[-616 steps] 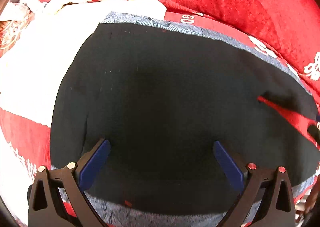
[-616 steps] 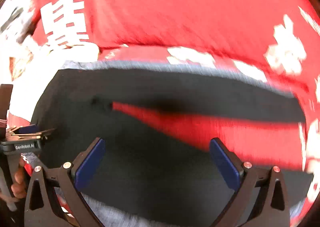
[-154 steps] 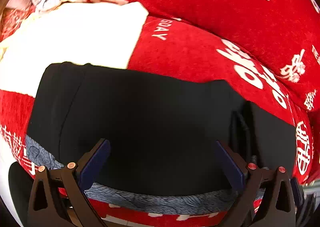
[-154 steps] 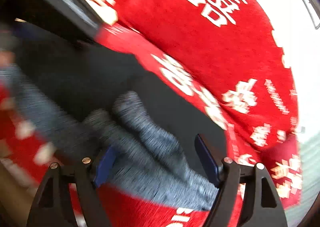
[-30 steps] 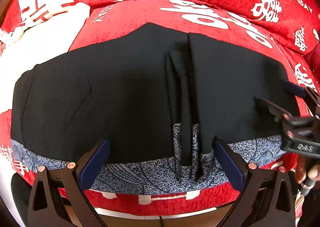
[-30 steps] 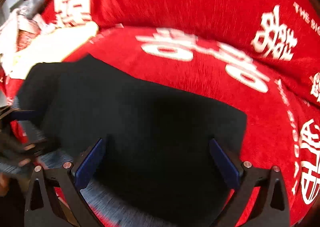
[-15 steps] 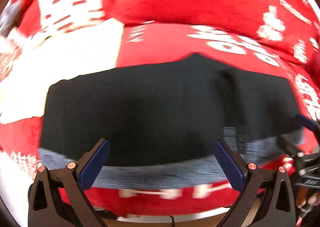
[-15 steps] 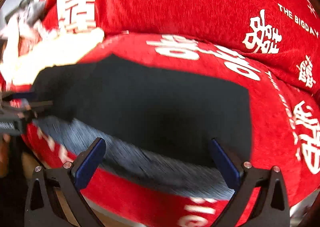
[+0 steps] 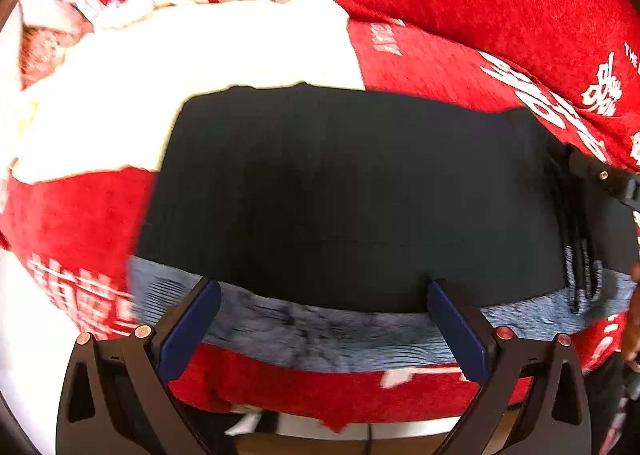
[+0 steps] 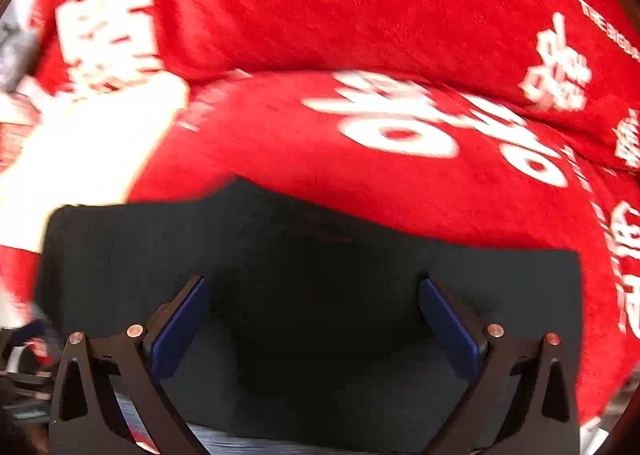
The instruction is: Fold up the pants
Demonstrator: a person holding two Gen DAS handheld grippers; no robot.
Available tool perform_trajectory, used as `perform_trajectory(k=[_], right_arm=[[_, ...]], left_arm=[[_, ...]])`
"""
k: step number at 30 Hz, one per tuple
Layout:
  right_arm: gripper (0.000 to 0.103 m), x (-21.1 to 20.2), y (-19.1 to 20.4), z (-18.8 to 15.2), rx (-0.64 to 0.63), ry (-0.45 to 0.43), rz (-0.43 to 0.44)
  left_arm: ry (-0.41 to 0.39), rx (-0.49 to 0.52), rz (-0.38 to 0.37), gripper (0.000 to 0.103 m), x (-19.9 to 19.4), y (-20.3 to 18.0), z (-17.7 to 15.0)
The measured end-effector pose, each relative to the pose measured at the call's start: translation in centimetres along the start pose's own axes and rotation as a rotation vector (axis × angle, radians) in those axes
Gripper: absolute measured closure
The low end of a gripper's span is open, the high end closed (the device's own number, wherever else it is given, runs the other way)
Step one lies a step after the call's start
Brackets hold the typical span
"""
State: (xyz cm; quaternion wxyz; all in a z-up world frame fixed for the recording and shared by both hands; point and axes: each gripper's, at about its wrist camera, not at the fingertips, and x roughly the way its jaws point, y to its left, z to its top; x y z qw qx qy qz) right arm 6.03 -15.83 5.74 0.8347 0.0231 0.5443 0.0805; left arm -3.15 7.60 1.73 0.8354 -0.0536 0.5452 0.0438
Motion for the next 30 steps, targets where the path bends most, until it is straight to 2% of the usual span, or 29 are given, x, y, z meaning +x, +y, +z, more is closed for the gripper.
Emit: perform_trajectory(k=[3,6,10,14,16,23,28,30], right_arm=[[0.0,0.5,4.5,0.5,-0.156,0.031,0.068],[0.0,2.4,8.7,0.7,-0.31,0.099,0.13],[0.0,4.2,12.6,1.1,-0.451,0.163,0.186],[0.0,6.3,16.4,1.4,-0.672,0.221,0.221],[0.0,7.1,17.3,1.8,-0.737,0.252,0.262],[0.0,9.6,18.2,4.1,-0.897,0.388,0.418],[0.0,10.1,19.1,4.1,-0.957,0.437,0.427],[0.004,9.8,19.6,3.7,-0.989,0.456,0.424]], left_arm=[[-0.017,0.009,0.001,0.0,-0.2,1.4,0.1],[0.01,-0.005,0.003,0.0,0.6,3.4,-0.3],[0.046,-0.057,-0.082,0.0,1.8,5.9,-0.9],[0.029,-0.018,-0.111,0.0,2.1,7.0,-1.8],[0.037,-0.009,-0.118,0.0,2.3,7.5,-2.4],[0.038,-0.071,-0.17,0.0,2.8,9.3,-2.6],[0.028,-0.105,-0.196,0.0,2.8,10.2,-2.3],[0.028,-0.118,-0.214,0.0,2.7,10.9,-2.2]])
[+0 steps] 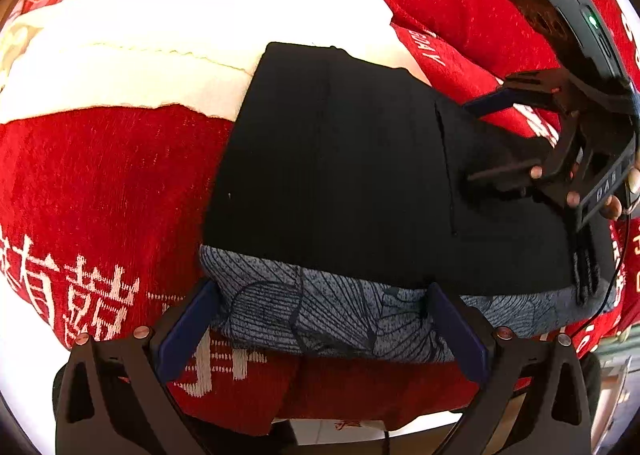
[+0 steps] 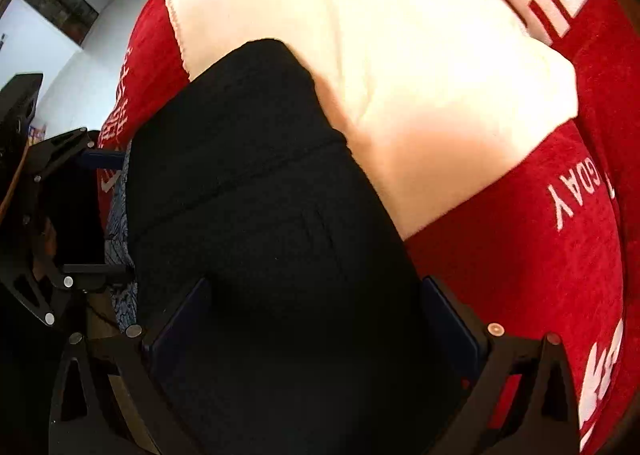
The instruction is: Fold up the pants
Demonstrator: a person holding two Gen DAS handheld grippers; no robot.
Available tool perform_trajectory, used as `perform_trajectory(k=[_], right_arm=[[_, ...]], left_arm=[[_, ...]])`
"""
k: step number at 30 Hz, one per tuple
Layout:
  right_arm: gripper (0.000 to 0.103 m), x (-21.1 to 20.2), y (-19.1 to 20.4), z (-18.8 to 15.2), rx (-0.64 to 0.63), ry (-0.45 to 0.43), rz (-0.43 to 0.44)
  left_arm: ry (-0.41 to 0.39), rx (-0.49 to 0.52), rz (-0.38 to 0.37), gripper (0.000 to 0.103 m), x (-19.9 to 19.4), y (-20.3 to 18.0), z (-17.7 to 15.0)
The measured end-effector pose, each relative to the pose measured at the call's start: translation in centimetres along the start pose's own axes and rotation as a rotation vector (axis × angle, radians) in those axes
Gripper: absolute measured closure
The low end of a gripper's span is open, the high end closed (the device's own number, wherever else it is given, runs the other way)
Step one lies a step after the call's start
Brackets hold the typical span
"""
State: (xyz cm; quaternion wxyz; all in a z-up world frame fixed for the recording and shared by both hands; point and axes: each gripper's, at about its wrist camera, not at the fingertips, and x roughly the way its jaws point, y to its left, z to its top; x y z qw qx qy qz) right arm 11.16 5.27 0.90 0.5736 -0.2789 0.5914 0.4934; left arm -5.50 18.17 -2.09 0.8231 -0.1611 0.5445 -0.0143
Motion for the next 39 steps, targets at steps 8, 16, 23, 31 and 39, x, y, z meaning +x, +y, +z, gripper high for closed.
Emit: perform_trajectory(k=[8,16,23,31,39], right_arm=[[0.0,0.6,-1.2,0.0,0.005,0.013,0.052],[0.043,-2.0,1.4,-0.9,-0.088,0.018,0.032],[0.084,-5.7,1.5,-2.0,-0.182,-0.094,-0.105],[0.085,-8.5,3.6,-3.7,-0.249,-0.21,-0.176],[0.083,-6.7,2.9,-2.7,-0.119,-0.198,-0.201]], left_arm=[[-0.012,-0.081,-0.119,0.0,-1.1,2.3,0.2],[-0.014,-0.044,-0.095,0.0,-1.3,1.5,0.1],[-0.095,0.115,-0.147,0.0,-3.3,2.6,2.5],[0.023,0.298,-0.408,0.0,-0.2,2.1,5.7],[0.072,0.414,-0.293,0.045,0.3,-3.4,4.1]])
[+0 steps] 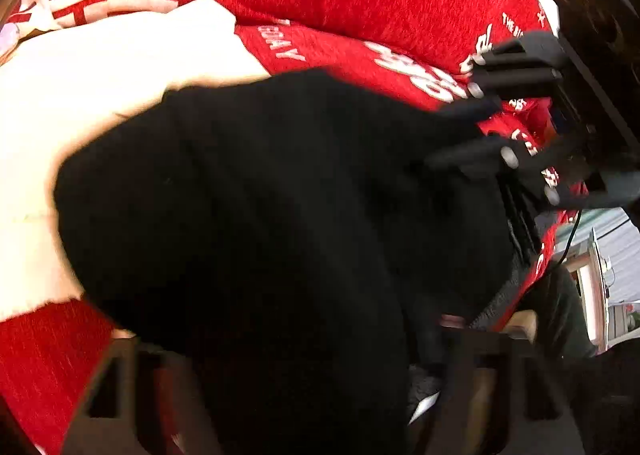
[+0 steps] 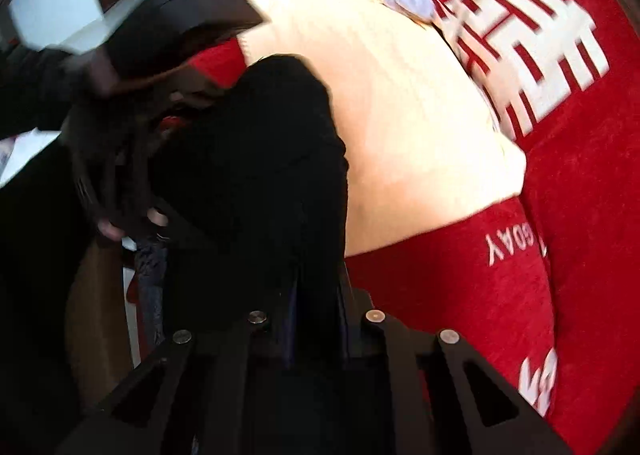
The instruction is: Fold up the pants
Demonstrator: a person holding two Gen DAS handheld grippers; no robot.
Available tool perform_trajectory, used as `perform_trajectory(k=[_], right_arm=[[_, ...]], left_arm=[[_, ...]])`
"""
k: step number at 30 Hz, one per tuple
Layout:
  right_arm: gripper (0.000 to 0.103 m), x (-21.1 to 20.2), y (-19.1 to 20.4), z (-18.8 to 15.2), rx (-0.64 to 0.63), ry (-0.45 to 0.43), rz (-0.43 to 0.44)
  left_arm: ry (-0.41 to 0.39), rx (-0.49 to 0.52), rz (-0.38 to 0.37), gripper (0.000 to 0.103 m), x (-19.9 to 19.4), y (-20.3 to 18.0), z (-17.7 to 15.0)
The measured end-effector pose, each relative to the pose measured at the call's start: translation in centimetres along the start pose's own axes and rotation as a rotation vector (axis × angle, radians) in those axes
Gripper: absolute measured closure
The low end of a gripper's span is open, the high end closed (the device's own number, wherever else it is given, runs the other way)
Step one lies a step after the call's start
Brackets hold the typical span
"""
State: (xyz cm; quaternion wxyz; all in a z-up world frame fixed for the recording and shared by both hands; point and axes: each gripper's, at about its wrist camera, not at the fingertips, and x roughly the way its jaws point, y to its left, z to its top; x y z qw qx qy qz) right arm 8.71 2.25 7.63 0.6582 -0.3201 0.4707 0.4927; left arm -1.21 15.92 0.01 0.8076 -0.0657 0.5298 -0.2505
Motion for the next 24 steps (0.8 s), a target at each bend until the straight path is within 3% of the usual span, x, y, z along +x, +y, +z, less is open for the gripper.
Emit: perform_trajectory(k=[2,3,5,6,9,11,13,17,20,24], right_arm=[[0.075,-0.6,-1.3,0.0,0.1,0.003,-0.006],[0.059,-1.3,-2.2,-0.3,0.172,-0.009,-0.014],[0.029,-3.0,-4.2,-2.2,0.321,-0.021,-0.151],[0.027,-3.8,-5.1,-3.5,0.41,-0.029,-0.194],[0.027,-5.8,-7.7,-9.4,0.836,-0.169,-0.014],[0.027,-5.3,-7.5,-12.3,1.025,-0.225,0.052],[0.027,-4.1,-6.5,-13.1,1.066,-0.231,0.068],[0.027,-1.5,-2.3,-12.4,1.004,-0.184,0.06],[0.026,-0.9,2.2,-12.4,0.854,-0.127,-0.071],[0.02,-1.8,7.4,-14.0,0.769,-0.123,-0.107]], left_arm=[[0.006,-0.022,0.022,0.051,-0.6,-0.3,0.0],[0.012,-0.033,0.031,0.053,-0.8,-0.4,0.0],[0.029,-0.056,0.054,0.055,-0.8,-1.0,0.6],[0.031,-0.062,0.064,0.055,-0.9,-1.3,0.9],[0.029,-0.072,0.089,0.056,-1.8,-2.0,0.7],[0.029,-0.074,0.106,0.057,-2.1,-2.3,0.8],[0.035,-0.076,0.127,0.057,-2.3,-2.8,1.0],[0.05,-0.095,0.169,0.059,-3.2,-3.8,1.3],[0.037,-0.119,0.184,0.061,-4.3,-4.2,1.3],[0.029,-0.109,0.22,0.062,-4.8,-5.8,1.9]])
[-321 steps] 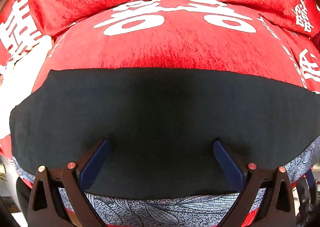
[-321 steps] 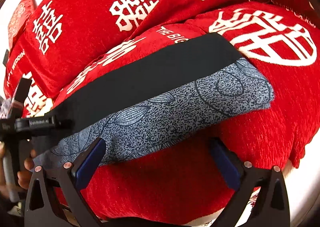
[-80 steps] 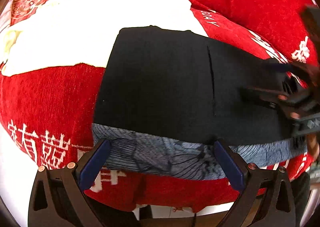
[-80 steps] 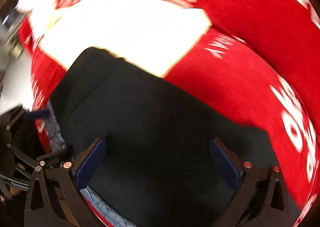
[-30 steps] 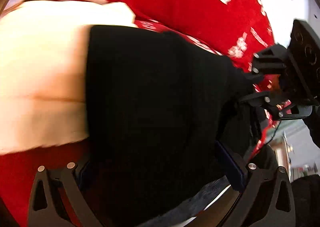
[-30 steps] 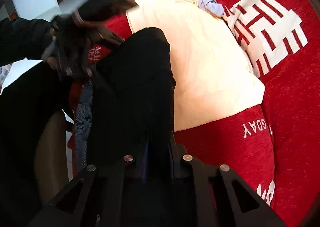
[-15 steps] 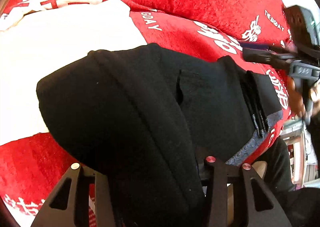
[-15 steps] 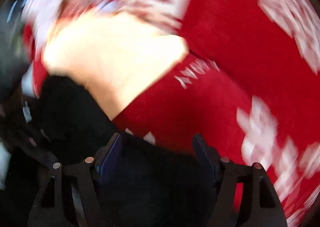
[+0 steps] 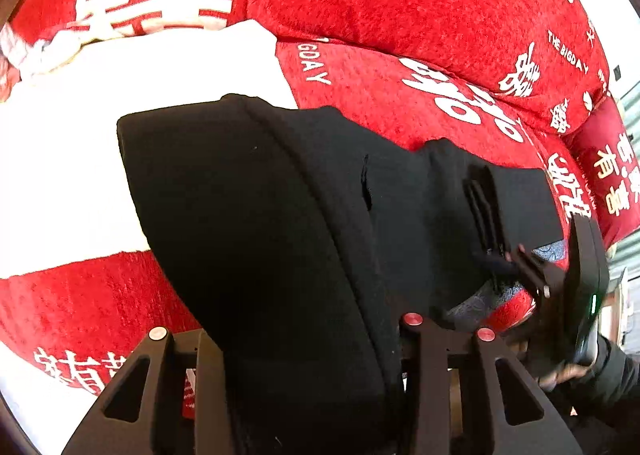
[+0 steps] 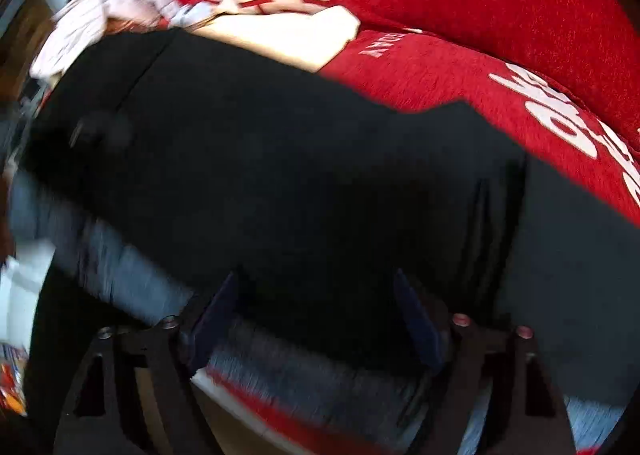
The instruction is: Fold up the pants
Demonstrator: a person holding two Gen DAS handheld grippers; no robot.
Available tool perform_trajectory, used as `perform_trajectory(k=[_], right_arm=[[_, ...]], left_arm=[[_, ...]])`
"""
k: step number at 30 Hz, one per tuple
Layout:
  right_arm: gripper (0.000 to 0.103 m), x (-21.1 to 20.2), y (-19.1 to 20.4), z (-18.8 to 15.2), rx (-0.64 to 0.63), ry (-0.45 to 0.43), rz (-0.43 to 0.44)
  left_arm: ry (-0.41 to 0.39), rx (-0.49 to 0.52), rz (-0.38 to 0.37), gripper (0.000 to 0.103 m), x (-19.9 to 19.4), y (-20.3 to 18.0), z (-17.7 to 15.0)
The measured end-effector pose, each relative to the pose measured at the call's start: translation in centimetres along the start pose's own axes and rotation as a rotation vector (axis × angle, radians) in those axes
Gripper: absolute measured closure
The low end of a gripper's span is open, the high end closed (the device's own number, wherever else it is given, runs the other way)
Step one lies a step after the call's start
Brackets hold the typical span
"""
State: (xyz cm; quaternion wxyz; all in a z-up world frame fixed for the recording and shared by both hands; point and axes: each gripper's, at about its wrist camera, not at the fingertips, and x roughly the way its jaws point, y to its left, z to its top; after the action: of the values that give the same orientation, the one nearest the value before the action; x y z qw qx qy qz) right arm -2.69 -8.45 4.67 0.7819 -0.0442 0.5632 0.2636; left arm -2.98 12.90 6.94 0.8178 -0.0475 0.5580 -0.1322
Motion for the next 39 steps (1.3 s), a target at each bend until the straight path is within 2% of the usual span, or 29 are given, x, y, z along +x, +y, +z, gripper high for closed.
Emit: perform_trajectory(k=[4,6,7,9,10,12,16,17,18,19,25,29,32,34,39], right_arm=[[0.019,-1.3,0.7,-2.7,-0.05,0.011,-0.003],[0.019,-2.6,0.4,-2.7,-0.069,0.023,-0.016],[0.019,-3.5,0.0,-2.2,-0.047,-0.008,-0.034],[0.017,-5.9,-1.9,-0.8,0.032,-0.112,-0.168],[0.016,-6.6,-3.3,0.0,0.079,-0.139,-0.269],[0.014,-6.1,-5.4,0.9,0.146,-0.12,-0.357],[0.014,-2.0,-8.5,1.6,0.244,-0.005,-0.359],[0.011,-1.2,-8.5,1.4,0.24,0.002,-0.376],[0.003,-1.0,-8.3,1.2,0.219,-0.023,-0.4],[0.0,-0.6,-8.1,0.9,0.204,-0.031,-0.419],[0.0,-0.3,-7.1,0.8,0.175,-0.082,-0.471],[0.0,-1.7,-8.0,1.1,0.215,-0.085,-0.432],[0.0,-4.4,-9.2,-0.1,0.266,-0.143,-0.459],[0.0,-6.1,-10.3,-1.0,0.29,-0.167,-0.441],[0.0,-10.3,-14.1,-3.5,0.34,-0.192,-0.468]], left_arm=[[-0.018,0.055,0.042,0.063,-1.1,-2.7,0.6],[-0.029,0.08,0.063,0.064,-1.8,-4.0,0.7],[-0.031,0.088,0.075,0.064,-2.0,-4.5,0.8],[-0.028,0.093,0.094,0.064,-2.2,-5.3,0.9],[-0.027,0.095,0.098,0.064,-2.3,-5.6,0.9],[-0.03,0.097,0.099,0.064,-2.6,-6.3,1.0],[-0.047,0.12,0.093,0.066,-3.6,-8.4,1.2],[-0.05,0.131,0.099,0.066,-3.7,-9.1,1.3],[-0.053,0.141,0.104,0.066,-3.9,-9.7,1.3],[-0.053,0.149,0.108,0.066,-4.0,-10.2,1.3],[-0.053,0.176,0.111,0.067,-3.8,-13.2,2.2],[-0.051,0.208,0.118,0.067,-3.8,-15.8,2.7],[-0.04,0.238,0.131,0.068,-3.2,-17.8,3.0],[-0.029,0.257,0.138,0.069,-2.7,-19.2,3.2],[-0.002,0.324,0.137,0.071,-0.7,-24.5,3.6]])
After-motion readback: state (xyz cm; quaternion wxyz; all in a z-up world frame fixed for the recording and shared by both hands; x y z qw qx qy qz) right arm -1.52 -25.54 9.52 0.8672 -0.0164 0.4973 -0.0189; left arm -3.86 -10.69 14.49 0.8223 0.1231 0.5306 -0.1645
